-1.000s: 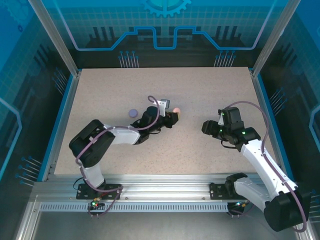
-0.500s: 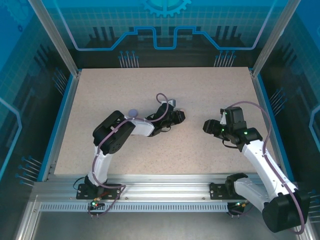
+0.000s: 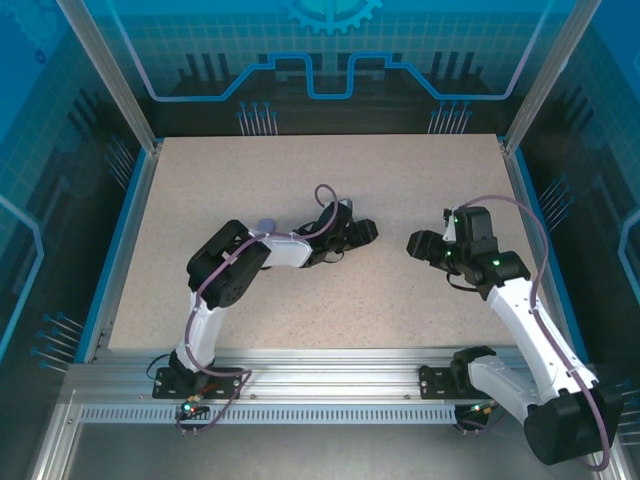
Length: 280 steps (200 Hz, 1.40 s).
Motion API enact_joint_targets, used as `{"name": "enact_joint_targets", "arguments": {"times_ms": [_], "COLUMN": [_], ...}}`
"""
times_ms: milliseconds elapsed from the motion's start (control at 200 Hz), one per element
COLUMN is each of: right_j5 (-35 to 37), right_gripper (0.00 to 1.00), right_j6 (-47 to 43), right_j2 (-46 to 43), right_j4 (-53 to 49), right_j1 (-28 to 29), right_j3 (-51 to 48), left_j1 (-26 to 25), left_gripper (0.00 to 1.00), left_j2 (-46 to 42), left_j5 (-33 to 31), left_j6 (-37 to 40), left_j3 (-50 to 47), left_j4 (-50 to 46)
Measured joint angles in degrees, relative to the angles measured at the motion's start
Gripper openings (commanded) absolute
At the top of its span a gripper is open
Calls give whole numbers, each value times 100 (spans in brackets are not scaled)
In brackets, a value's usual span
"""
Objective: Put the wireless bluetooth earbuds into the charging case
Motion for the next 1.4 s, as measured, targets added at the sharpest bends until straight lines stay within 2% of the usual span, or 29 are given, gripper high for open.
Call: {"name": "enact_joint_targets", "arguments": {"times_ms": [30,40,55,115,205,225,245,440,590,710,835,985,1176,1401], "right_j5": [0,0,0,2,22,28,37,317,879,1523,2229,2662,2935,3047], "right_gripper": [69,69,71,75,88,97,100,100,100,100,100,100,100,100], "right_j6": [2,-4,-2,-24,-81,-37,-83,-168,-302,-382,-498,-935,-1657,-2559], "right_j2": [0,0,0,2,39,48,55,116,199,214,234,579,1283,1858], "right_j4": [-11,-15,-24,-50,-164,-175,-184,-262,-273,-103,586,1355,2273,4229], "right_j1": [0,0,0,0,-11,-13,-22,-76,-92,-114,-118,-122,-122,-122], "right_j3": [26,37,52,98,260,302,354,756,1012,1021,651,138,-186,-1344], "left_j1": [24,33,52,149,356,424,472,990,1058,1043,1143,1836,2938,3165], "left_gripper": [88,96,98,99,99,99,99,99,99,99,99,99,99,99], "left_j2": [-66,-90,-129,-308,-638,-745,-817,-2031,-3353,-4483,-5453,-6155,-6317,-5248], "left_j5": [-15,-37,-42,-105,-157,-168,-173,-321,-756,-1296,-1797,-2098,-2081,-1722], "left_j6": [44,22,101,127,243,275,302,866,1668,2559,3672,4815,5346,5379], "left_j3": [0,-4,-11,-70,-278,-334,-378,-796,-1226,-1947,-2802,-3663,-4553,-5233], "left_j4": [-107,-142,-212,-428,-754,-839,-907,-1558,-1698,-1373,-894,-291,529,1685]}}
